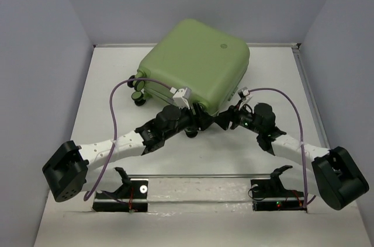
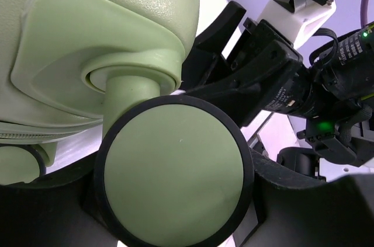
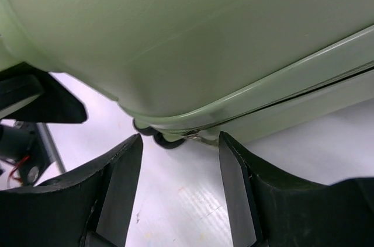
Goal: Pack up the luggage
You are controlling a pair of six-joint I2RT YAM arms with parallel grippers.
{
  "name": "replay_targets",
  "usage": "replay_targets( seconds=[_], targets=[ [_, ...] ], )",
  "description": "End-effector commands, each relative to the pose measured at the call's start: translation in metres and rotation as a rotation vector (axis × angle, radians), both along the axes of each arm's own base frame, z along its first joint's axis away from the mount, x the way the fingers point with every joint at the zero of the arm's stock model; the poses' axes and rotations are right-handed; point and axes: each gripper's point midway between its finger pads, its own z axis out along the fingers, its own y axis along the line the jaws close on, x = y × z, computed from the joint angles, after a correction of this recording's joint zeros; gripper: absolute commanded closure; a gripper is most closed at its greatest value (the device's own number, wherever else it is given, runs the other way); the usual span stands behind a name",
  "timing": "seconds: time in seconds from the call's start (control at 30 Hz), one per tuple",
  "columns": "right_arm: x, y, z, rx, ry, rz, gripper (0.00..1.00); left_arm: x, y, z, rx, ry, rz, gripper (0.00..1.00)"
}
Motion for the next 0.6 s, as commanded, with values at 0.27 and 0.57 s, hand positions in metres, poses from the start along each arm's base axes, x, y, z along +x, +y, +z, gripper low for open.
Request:
replay_targets(
  seconds=[0.27,0.57],
  targets=[
    [0.024,0.001,-0.004,-0.033,-0.091,-0.046,0.43,-0.020,-0.020,0.068,-0.162,-0.128,-0.141,0.94],
    [0.031,0.012,-0.002,0.009,-0.110,-0.015,0.57,-0.020,-0.024,0.069,-0.162,-0.126,-0.158,0.94]
  ],
)
